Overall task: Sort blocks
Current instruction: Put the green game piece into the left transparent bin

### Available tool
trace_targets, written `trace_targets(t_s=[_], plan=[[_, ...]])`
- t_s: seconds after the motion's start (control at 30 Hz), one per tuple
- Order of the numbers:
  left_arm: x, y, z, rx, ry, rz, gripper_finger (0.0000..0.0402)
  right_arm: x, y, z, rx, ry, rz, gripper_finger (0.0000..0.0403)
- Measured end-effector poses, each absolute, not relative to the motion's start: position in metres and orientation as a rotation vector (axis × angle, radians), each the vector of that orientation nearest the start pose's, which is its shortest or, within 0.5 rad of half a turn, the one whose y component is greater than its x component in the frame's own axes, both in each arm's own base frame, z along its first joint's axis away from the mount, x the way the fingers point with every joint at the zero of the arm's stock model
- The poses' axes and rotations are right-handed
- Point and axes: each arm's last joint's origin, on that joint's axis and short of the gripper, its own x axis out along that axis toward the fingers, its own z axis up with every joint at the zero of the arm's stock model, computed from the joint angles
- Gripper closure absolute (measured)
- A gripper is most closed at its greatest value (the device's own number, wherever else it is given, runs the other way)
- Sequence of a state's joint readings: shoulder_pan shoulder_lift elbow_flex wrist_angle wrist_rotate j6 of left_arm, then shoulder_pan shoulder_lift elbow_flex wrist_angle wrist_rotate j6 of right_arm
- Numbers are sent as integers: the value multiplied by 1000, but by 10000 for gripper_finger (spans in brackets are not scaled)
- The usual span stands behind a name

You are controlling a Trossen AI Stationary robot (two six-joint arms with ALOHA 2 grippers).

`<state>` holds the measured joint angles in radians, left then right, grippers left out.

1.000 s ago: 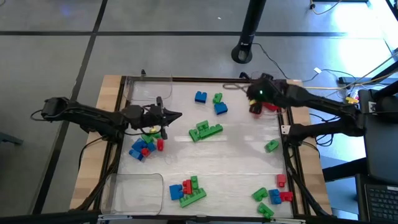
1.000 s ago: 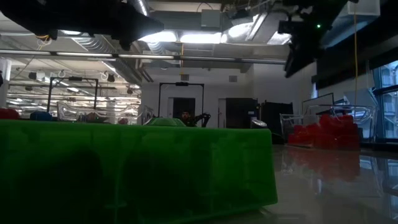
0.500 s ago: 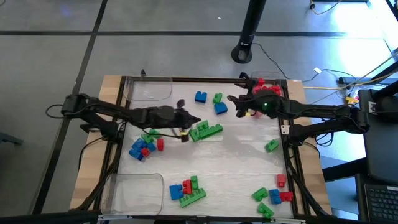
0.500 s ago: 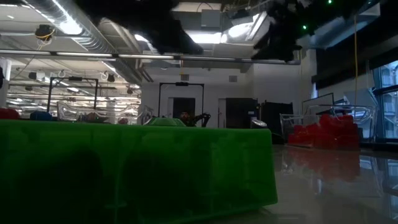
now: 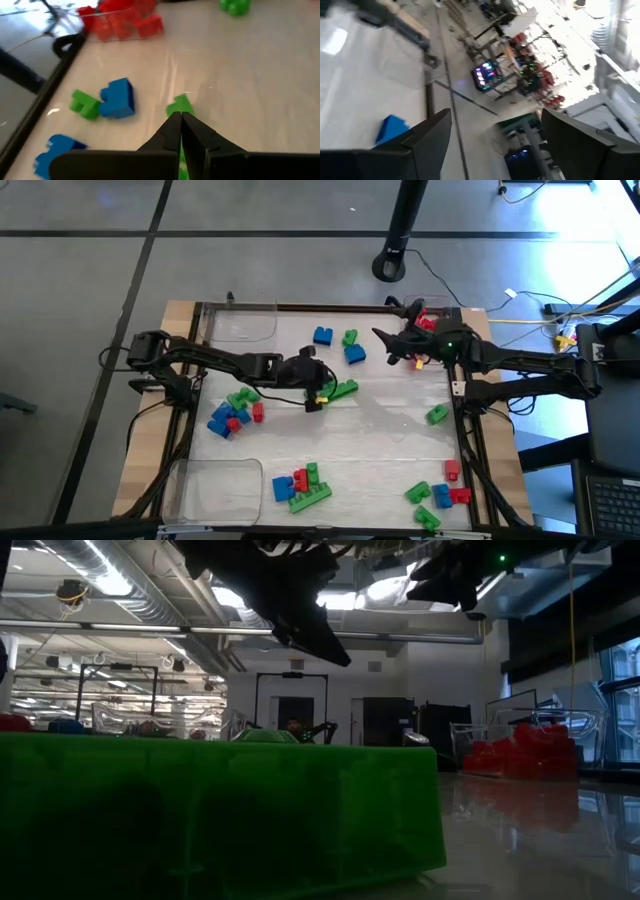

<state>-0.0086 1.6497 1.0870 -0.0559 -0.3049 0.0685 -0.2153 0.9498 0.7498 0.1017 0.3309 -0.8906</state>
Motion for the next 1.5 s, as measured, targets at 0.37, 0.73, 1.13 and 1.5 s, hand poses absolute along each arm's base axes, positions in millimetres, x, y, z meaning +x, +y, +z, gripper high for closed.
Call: trace_targets(t_s=[0.37, 0.73, 1.13, 1.5], plan=[[357, 7, 229, 176, 647, 301, 386, 207, -53, 315, -820, 325, -374, 94], [362, 28, 204, 2, 717, 397, 201, 209, -53, 313, -820, 335, -366, 94], [365, 41, 166, -74, 855, 430, 179, 217, -55, 308, -847, 353, -367, 94], [372, 45, 157, -72, 837, 400, 181, 217, -55, 307, -853, 359, -365, 94]])
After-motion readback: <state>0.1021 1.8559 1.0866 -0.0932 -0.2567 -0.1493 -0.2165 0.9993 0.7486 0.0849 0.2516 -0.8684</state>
